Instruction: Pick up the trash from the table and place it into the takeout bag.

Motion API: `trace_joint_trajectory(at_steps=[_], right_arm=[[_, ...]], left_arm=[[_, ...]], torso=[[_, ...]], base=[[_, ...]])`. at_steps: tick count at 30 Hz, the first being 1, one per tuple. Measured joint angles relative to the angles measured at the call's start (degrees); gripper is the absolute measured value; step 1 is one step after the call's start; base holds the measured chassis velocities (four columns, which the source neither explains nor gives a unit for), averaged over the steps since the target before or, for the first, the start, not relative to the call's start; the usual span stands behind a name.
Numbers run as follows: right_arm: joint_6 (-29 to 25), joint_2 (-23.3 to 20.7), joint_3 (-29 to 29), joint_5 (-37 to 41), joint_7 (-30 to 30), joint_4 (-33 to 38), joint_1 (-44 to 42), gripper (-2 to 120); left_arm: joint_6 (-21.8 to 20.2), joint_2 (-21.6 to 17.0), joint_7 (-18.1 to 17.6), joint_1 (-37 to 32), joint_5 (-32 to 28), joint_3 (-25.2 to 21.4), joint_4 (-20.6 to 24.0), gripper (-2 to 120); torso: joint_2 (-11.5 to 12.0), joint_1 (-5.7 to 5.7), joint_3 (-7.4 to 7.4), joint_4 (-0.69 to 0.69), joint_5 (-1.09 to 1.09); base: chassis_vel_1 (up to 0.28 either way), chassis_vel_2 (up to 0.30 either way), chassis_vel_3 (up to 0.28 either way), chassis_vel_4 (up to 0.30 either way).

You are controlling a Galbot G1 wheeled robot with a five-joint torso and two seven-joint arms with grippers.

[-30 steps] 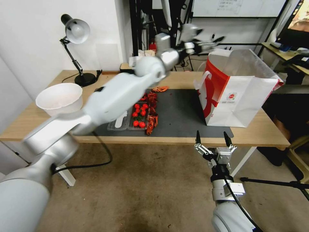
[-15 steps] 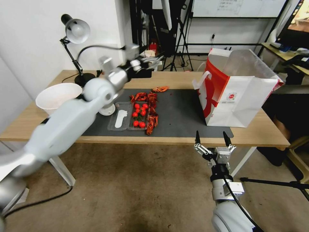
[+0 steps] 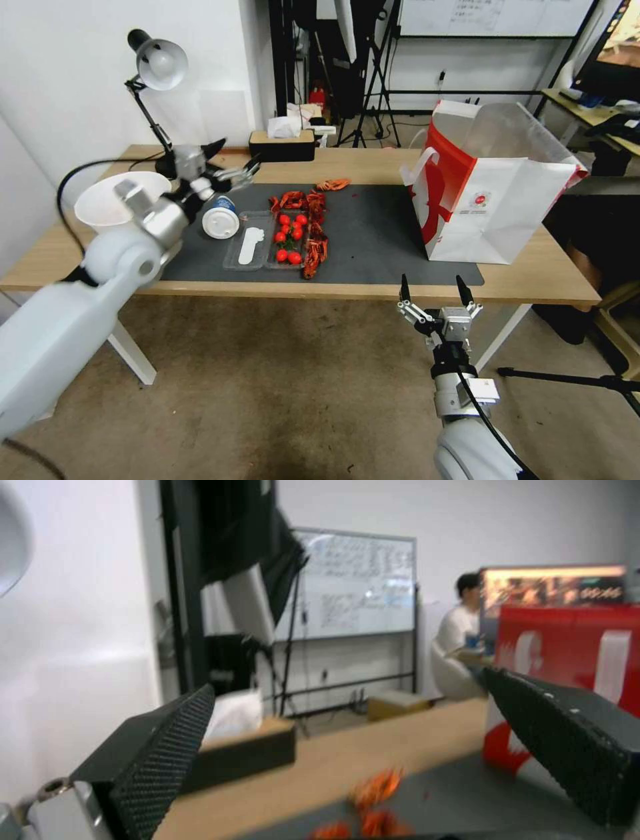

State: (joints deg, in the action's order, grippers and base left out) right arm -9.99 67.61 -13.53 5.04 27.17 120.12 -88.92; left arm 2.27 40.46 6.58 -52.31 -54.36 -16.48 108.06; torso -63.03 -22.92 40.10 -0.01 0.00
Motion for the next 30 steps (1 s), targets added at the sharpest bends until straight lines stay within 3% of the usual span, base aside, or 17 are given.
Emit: trace_joint_trajectory(at_steps=[1,5,8,11,14,30], right_arm=[[0.0,0.0,0.0,0.0,0.0,0.0,0.0,100],[-0.15,0.03,0.07,-0.04,-0.02,0.0,-0.18,100],[-0.16,0.03,0.1,-0.04,-0.02,0.0,-0.18,100],[-0.22,0.04,0.51,-0.05,-0.02,-0.05,-0.03,100],[-0.24,0.03,0.74,-0.05,-0.02,-0.13,0.1,100],[-1.01,0.17,0.88,-0.14,-0.07,-0.54,-0.64,100]], left_arm=[[0.0,0.0,0.0,0.0,0.0,0.0,0.0,100],[2.43,2.62,-0.18,-14.19,4.5,-9.69,2.07,100],[2.81,3.43,-0.46,-16.29,5.49,-11.67,2.54,100],[3.88,7.43,-2.05,-23.74,9.01,-18.34,4.86,100],[4.74,10.05,-2.87,-27.84,12.97,-20.87,6.04,100],[8.58,17.73,-6.33,-38.78,22.51,-23.22,7.37,100]], torso=[[0.0,0.0,0.0,0.0,0.0],[0.0,0.0,0.0,0.02,-0.03],[0.0,0.0,0.0,0.01,0.0],[0.0,0.0,0.0,-0.01,0.01],[0.0,0.01,0.0,0.01,0.0],[0.0,0.01,0.01,0.01,0.0]], base=[[0.0,0.0,0.0,0.0],[0.0,0.0,0.0,0.0],[0.0,0.0,0.0,0.0],[0.0,0.0,0.0,0.0],[0.0,0.0,0.0,0.0],[0.0,0.0,0.0,0.0]])
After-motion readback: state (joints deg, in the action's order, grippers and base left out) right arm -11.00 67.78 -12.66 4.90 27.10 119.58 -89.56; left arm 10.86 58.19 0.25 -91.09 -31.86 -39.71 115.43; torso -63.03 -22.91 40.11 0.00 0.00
